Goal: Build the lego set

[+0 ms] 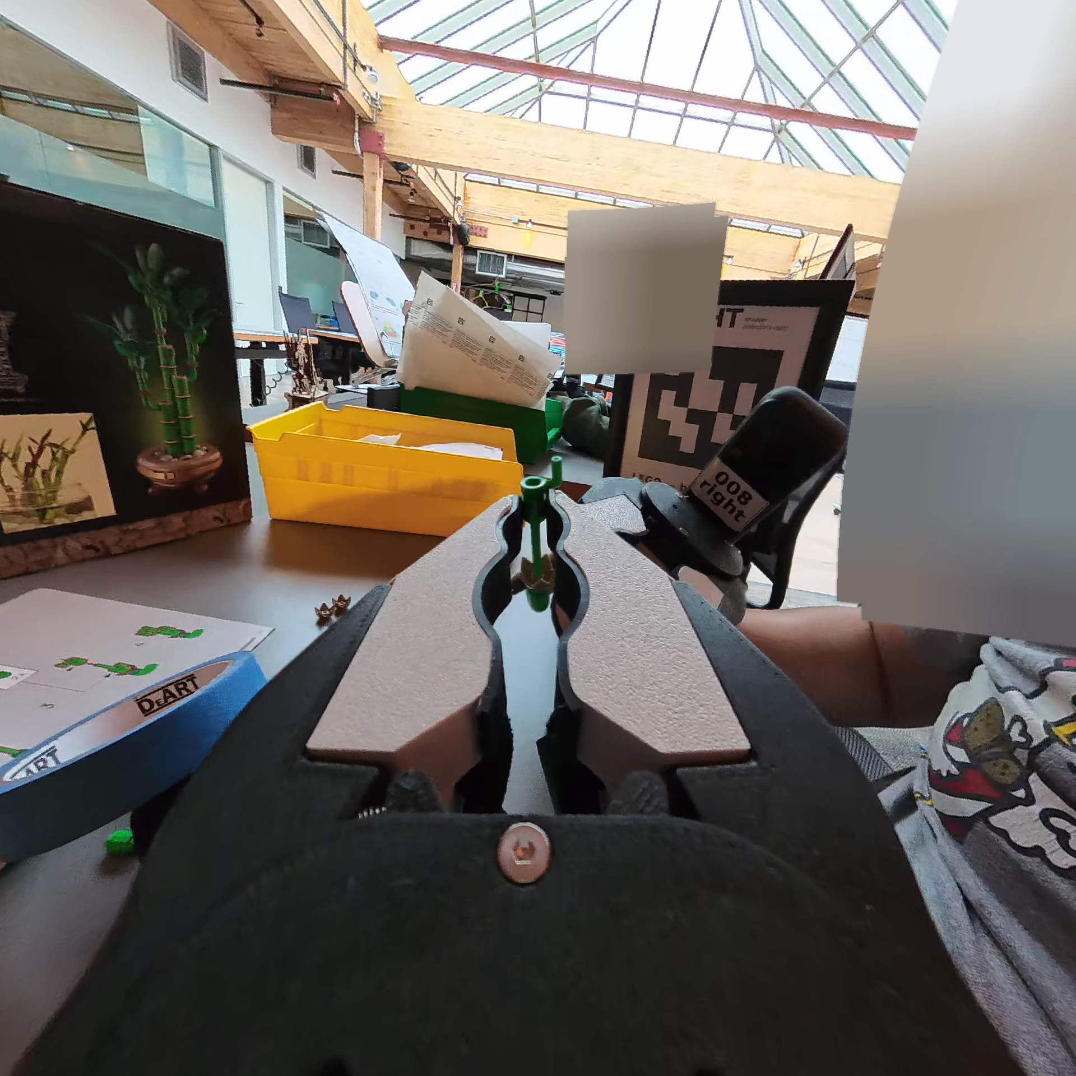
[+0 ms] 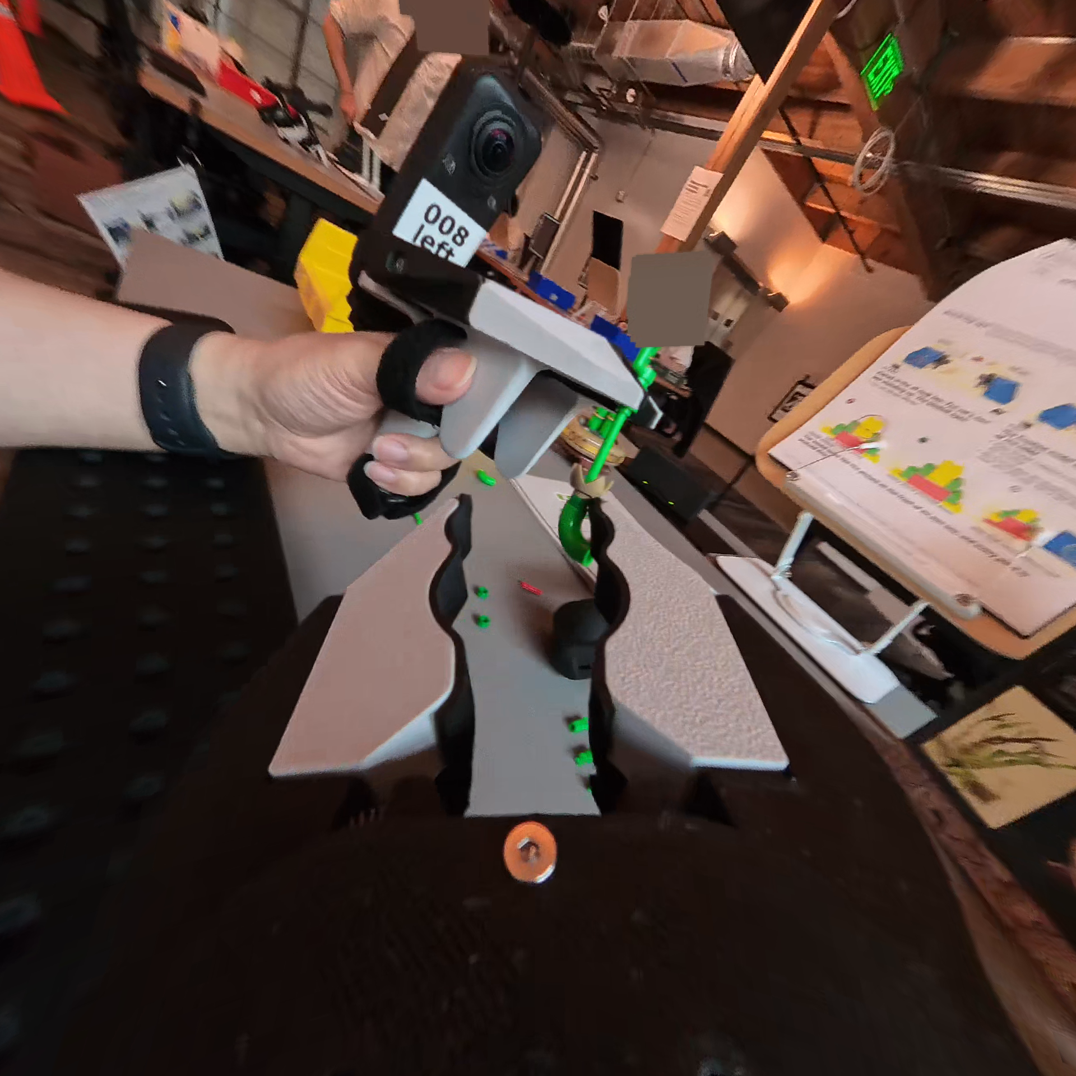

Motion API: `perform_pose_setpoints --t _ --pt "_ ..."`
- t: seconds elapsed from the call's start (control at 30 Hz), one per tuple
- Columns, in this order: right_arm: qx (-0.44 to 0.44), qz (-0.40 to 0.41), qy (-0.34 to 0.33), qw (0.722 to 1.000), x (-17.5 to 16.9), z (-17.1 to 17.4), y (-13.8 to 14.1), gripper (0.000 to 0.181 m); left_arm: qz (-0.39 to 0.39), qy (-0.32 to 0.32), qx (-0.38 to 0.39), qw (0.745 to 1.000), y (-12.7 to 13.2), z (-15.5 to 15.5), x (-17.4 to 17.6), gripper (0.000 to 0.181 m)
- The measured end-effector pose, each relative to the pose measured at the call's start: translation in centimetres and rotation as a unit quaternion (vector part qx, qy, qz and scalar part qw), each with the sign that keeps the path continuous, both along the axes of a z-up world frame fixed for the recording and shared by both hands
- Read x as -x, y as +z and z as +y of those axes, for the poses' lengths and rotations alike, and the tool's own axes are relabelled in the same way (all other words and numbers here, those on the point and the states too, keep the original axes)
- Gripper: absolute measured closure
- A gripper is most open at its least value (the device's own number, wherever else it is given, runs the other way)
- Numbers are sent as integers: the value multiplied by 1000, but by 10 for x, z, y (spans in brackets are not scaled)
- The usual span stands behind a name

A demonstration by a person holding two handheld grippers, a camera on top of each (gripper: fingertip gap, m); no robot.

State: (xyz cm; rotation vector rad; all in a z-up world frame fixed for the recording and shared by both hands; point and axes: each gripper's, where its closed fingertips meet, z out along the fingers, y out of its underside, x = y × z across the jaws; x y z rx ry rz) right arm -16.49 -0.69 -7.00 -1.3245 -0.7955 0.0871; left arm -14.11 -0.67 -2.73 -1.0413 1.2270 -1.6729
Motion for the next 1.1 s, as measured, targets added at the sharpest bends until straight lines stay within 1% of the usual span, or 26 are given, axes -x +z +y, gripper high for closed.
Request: perform_pose_setpoints --t 0.17,0.23,0.27,0.3,0.33,0.4,0.53,0.67,0.7,0.73,0.83,0.93,1.0,1.03,1.1 --pt "32 86 24 995 -9 -1 10 139 14 -7 48 999 -4 9 -1 177" --pt "48 125 15 991 -20 3 13 140 23 -10 58 998 -7 10 -2 177" --pt "53 144 15 988 -24 4 15 147 33 -13 62 997 -10 10 -4 177" --pt "61 159 24 985 -26 4 17 160 42 -19 66 997 -13 8 -6 177" --pt "70 171 37 982 -25 2 17 168 49 -24 66 996 -15 6 -8 177" --pt "91 190 39 977 -27 6 15 170 58 -23 55 997 -20 3 -11 177" --pt "113 200 58 972 -22 5 12 170 69 -21 39 997 -25 -1 -14 177" --pt "134 192 52 971 -21 10 4 171 73 -21 24 997 -27 -5 -16 177" --pt "137 190 52 971 -20 10 3 173 73 -21 18 997 -27 -6 -16 177" --pt "135 181 51 973 -20 9 2 181 71 -19 12 997 -27 -7 -16 177" --pt "120 165 52 978 -19 6 3 181 65 -27 -9 997 -26 -12 -14 177" --pt "125 173 93 973 -15 -4 5 181 72 -62 -12 995 -25 -23 -10 171" --pt "129 173 120 969 -11 -11 6 181 77 -107 6 991 -23 -33 -6 163" --pt "128 171 136 967 -8 -16 7 181 75 -128 17 989 -20 -37 -3 162" --pt "127 165 148 967 -5 -20 7 181 66 -164 26 984 -15 -43 4 165"
